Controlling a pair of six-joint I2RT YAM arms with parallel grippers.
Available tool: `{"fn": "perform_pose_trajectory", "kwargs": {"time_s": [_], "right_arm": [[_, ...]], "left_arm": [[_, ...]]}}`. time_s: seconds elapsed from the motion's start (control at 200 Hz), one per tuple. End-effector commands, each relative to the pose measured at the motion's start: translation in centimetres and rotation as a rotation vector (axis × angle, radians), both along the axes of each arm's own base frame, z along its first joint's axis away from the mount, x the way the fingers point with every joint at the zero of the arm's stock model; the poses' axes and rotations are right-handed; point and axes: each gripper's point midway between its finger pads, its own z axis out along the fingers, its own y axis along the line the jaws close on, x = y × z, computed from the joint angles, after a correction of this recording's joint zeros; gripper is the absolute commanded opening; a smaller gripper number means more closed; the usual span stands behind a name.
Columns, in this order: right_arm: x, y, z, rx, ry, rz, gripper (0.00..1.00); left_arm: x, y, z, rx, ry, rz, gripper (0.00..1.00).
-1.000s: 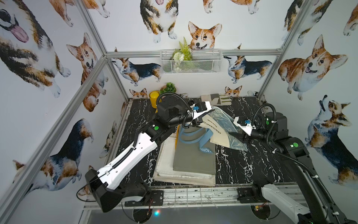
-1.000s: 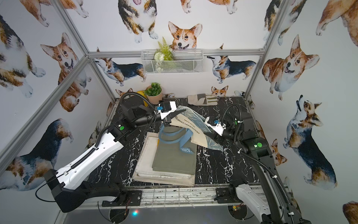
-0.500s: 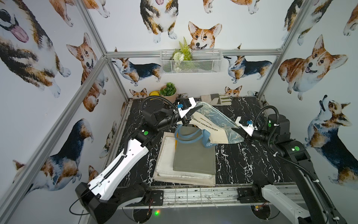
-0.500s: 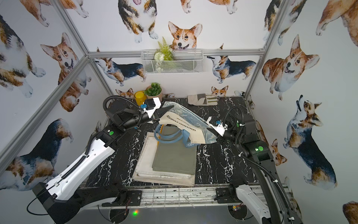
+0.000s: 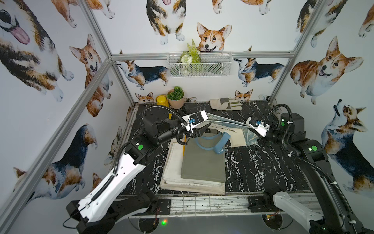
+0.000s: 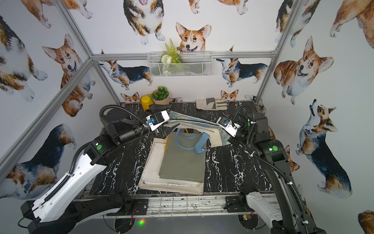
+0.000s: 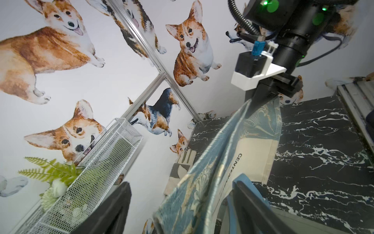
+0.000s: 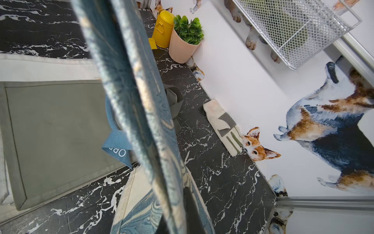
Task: Put away the canvas bag
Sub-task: Press the canvas bag.
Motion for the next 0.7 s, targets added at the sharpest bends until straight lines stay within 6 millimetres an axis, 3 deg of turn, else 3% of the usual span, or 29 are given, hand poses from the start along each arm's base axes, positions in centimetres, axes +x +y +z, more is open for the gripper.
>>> {"fn": "perform_pose_trajectory", "kwargs": {"time_s": [0.0, 0.125, 0.3, 0.696], "right_arm": [[0.3, 0.0, 0.8, -0.030, -0.025, 0.020, 0.00], [0.4, 0.5, 0.9, -0.020, -0.001, 0.045, 0.00], [0.4, 0.9, 1.1, -0.009, 0.015, 0.061, 0.00], [-0.4, 0.8, 0.1, -0.041, 0.019, 0.083, 0.00]], "left_arm": [[-0.5, 0.3, -2.8, 0.246, -0.089, 0.081, 0.84], [-1.9, -2.1, -4.6, 0.454, -0.219, 0.110, 0.85], [-2.6, -5.3, -4.5, 0.510, -0.278, 0.077, 0.87], [1.1, -7.6, -5.3, 0.640, -0.318, 0.184, 0.91]]}}
